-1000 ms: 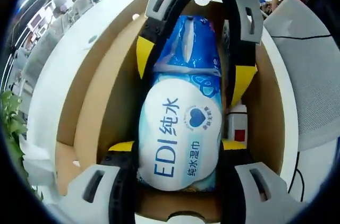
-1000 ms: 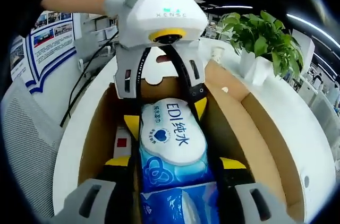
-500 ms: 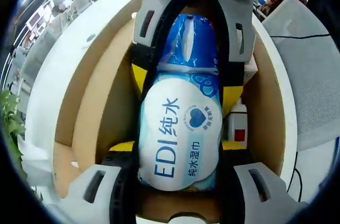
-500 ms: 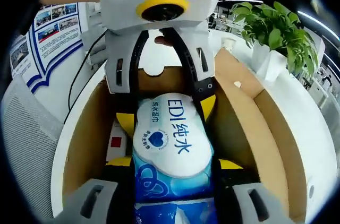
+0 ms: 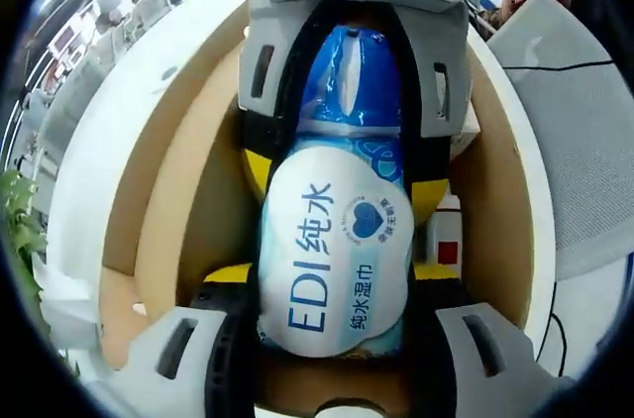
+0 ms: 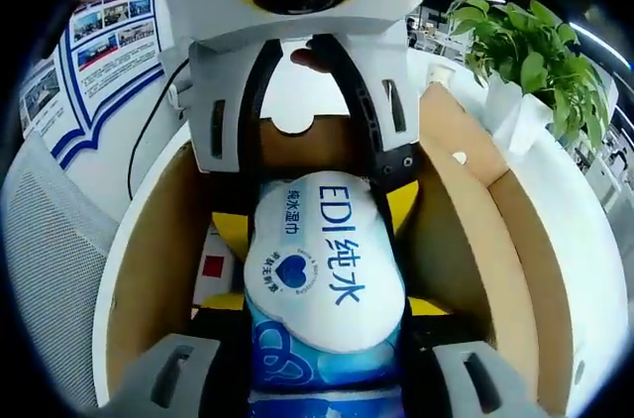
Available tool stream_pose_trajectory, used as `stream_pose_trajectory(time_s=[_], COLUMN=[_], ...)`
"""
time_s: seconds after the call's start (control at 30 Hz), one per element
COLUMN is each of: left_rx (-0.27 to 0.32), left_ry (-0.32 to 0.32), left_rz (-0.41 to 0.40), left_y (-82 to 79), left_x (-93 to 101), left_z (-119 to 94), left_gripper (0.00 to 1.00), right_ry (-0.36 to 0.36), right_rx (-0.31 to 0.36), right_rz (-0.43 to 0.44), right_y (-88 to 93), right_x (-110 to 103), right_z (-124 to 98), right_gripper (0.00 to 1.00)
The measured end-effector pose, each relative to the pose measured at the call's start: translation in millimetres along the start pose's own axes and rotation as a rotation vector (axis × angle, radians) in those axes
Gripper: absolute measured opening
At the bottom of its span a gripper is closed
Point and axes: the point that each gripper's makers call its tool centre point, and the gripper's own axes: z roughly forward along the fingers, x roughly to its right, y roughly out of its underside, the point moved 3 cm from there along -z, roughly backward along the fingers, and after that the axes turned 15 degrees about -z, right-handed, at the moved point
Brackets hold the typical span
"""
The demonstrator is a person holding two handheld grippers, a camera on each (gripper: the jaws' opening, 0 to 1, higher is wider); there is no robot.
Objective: Operate the shoe box by opening the lid, removing the specified soft item, and placing it in the target area until the item is outside and the box remains undamaged.
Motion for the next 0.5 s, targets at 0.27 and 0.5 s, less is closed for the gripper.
stream_pose_trajectory(time_s=[0.27,0.5], left_rx=[0.004,0.018], left_ry=[0.006,0.004], left_rz=[0.001,0.003], left_y=[-0.2,0.0], left_x=[-1.1,-1.3], left_z=[1.1,1.5], left_gripper=[0.58,0.58], right_ry=[-0.009,-0.009], right_rx=[-0.013,-0.018], right_rz=[-0.005,-0.015], right_y=[0.9,1.2], right_x=[1.4,2.3], right_z=[4.2,5.7], right_gripper=[0.57,0.54])
